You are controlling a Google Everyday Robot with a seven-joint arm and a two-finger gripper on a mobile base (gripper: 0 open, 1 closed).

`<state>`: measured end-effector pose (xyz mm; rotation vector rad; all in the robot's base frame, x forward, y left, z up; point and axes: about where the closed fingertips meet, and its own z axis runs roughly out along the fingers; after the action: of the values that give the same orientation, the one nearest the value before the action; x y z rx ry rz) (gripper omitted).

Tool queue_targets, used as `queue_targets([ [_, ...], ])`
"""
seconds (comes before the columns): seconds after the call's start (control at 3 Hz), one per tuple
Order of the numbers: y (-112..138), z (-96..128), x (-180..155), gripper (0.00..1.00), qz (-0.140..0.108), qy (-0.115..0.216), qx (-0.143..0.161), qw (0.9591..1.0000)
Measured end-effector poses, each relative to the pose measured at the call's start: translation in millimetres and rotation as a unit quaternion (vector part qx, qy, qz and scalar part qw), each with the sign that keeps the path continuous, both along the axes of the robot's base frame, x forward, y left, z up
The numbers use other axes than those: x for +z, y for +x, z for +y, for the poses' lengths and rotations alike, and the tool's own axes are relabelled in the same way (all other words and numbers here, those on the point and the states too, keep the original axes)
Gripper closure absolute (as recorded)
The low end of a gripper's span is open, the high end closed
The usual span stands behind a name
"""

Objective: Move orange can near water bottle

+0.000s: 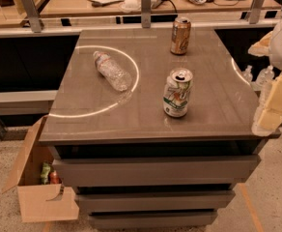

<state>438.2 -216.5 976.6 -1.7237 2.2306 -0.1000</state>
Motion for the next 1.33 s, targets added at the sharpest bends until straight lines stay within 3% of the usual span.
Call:
queue_targets([
  [0.33,0.0,0.0,0.0,0.00,0.000,0.000,0.000,1.0000],
  [0.67,15.6,-4.6,1.8,0.00,-0.013,0.030,-0.011,0.9994],
  [1.0,49.9,-17.4,-3.8,0.00,-0.033,0.063,-0.030,0.9970],
  [1.33,93.6,-40.0,-11.7,0.00,-0.057,0.098,-0.064,0.9915],
])
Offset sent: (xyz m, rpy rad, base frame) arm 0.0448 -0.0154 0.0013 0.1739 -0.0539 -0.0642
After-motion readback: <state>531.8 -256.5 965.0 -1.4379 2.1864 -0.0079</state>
